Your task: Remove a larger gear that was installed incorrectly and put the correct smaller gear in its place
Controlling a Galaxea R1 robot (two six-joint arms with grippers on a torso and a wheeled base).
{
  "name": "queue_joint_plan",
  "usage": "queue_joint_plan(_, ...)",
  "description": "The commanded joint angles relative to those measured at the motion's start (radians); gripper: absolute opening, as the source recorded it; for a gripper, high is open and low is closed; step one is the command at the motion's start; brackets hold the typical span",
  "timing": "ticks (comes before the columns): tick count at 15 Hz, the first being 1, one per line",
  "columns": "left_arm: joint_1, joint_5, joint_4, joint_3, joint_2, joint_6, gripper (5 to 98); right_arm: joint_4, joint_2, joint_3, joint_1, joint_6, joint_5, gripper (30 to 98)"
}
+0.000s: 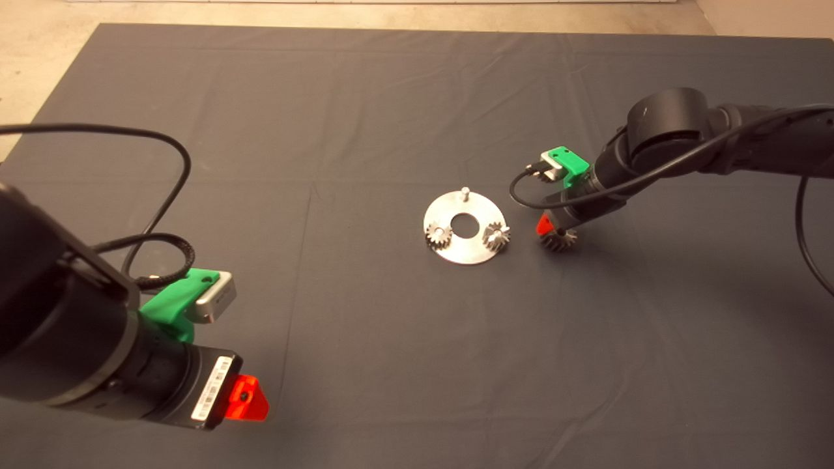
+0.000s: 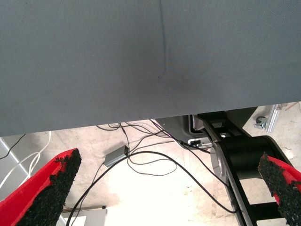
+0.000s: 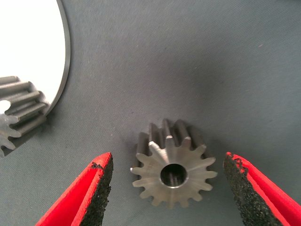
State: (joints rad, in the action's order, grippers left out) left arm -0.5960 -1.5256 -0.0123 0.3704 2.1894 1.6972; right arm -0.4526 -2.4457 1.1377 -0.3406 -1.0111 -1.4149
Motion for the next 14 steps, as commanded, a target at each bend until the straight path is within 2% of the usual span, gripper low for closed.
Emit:
queue_joint_plan(1, -0.005, -0.016, -0.015, -0.016, 0.002, 0.009, 97.8, -0.011, 0.009, -0.001, -0.069, -0.006, -0.009, 62.8)
queue_joint_plan(6, -0.005, -0.016, -0.015, -0.016, 0.002, 0.009, 97.8, -0.011, -0.005, 0.088, -0.098, -0.004, -0.006, 67.4)
queue_joint_plan(8, -0.005, -0.016, -0.015, -0.016, 0.002, 0.009, 97.8, -0.011, -0.002, 0.110, -0.101, -0.007, 0.001, 72.0)
queue_joint_plan(11, -0.004, -0.016, -0.015, -0.016, 0.010, 0.009, 97.8, -0.011, -0.005, 0.185, -0.101, -0.003, 0.003, 74.5)
queue_joint_plan(14, -0.004, -0.016, -0.015, -0.016, 0.011, 0.009, 97.8, -0.011, -0.006, 0.210, -0.101, -0.006, 0.040, 78.1)
